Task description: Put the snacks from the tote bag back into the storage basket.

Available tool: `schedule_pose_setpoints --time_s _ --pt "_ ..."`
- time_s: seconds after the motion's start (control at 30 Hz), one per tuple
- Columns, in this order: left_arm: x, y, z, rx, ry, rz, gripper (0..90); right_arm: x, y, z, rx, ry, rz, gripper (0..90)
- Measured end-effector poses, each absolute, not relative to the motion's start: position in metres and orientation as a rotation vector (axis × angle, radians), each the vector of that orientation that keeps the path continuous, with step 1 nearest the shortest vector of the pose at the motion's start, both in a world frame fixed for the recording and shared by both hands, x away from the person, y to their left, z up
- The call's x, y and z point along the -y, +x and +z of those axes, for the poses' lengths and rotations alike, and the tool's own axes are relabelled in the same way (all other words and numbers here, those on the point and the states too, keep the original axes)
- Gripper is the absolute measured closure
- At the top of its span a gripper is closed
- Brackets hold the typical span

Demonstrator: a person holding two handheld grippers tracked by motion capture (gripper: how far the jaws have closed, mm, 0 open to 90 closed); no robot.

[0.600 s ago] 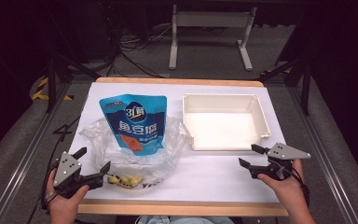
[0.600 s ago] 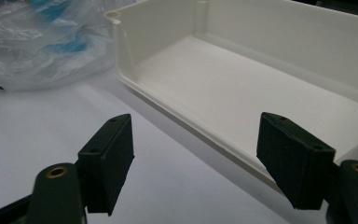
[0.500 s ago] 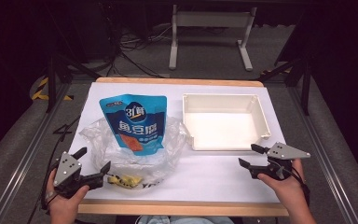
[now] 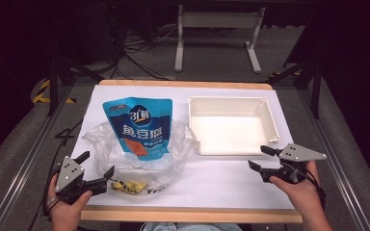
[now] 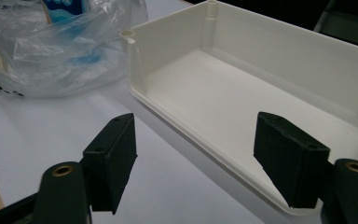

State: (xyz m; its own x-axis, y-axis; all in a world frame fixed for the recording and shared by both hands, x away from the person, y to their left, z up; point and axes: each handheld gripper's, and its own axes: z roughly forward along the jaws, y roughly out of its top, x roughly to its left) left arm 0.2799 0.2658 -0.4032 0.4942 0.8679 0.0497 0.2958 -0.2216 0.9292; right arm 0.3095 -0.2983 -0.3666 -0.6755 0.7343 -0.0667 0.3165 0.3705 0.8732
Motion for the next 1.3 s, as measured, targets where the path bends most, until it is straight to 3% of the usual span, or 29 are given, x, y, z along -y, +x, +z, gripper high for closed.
schedule_pose_setpoints --time_s 0.37,0.67,1.3 --pt "-0.267 0.279 -0.403 -0.989 1.756 0.738 9.5 0.297 0.31 -0.346 -2.195 0.879 1.237 32.2" --pt "-0.268 0.281 -0.404 -1.004 1.751 0.731 9.5 0.291 0.315 -0.335 -2.216 0.873 1.225 27.4" --pt "-0.269 0.28 -0.403 -1.001 1.748 0.735 9.5 0.235 0.342 -0.303 -2.285 0.695 1.305 20.2"
